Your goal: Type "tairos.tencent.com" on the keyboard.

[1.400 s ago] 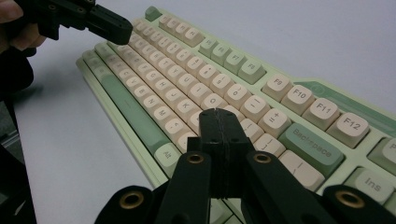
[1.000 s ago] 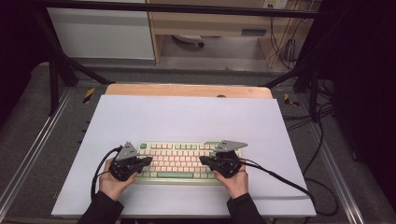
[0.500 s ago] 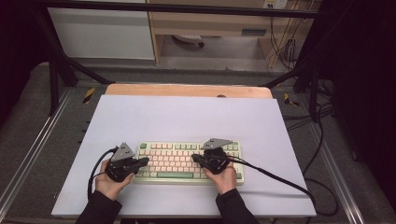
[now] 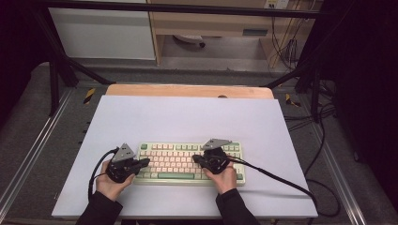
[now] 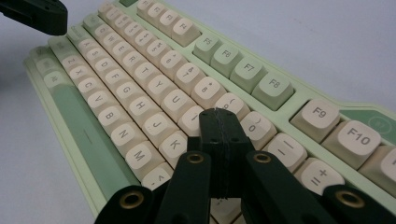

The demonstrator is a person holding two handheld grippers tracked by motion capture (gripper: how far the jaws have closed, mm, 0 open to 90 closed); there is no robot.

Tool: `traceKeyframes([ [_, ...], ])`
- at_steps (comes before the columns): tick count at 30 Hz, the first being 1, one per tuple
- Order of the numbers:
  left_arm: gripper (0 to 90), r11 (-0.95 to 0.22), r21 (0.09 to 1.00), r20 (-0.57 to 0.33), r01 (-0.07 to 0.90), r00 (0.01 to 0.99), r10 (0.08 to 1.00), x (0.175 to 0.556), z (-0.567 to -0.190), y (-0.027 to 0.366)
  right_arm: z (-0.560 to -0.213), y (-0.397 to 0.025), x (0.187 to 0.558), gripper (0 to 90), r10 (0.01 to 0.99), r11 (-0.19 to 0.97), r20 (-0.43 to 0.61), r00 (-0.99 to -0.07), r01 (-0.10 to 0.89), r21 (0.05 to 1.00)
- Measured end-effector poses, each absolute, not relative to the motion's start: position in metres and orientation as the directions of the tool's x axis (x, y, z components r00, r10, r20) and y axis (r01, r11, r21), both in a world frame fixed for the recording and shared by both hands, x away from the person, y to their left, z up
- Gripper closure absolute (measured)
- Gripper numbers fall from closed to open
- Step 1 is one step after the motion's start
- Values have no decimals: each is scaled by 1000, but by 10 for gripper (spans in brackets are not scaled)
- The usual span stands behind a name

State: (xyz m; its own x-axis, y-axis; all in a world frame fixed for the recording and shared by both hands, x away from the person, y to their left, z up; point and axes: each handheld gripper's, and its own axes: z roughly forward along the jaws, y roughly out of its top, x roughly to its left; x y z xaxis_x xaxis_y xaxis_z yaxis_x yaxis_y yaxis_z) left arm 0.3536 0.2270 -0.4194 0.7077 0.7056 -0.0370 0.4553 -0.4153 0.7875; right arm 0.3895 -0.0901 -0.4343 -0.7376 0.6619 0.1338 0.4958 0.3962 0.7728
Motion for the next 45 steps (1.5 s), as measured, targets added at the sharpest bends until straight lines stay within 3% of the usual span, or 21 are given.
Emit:
traceKeyframes([
  [25,900,-408,796,-38,447,710,703,353,-416,227,-401,-107,376,900,636,378,117,-763,441,814],
  [45,900,-430,790,-31,436,729,683,354,-416,212,-401,-129,364,900,631,382,115,-767,437,814],
])
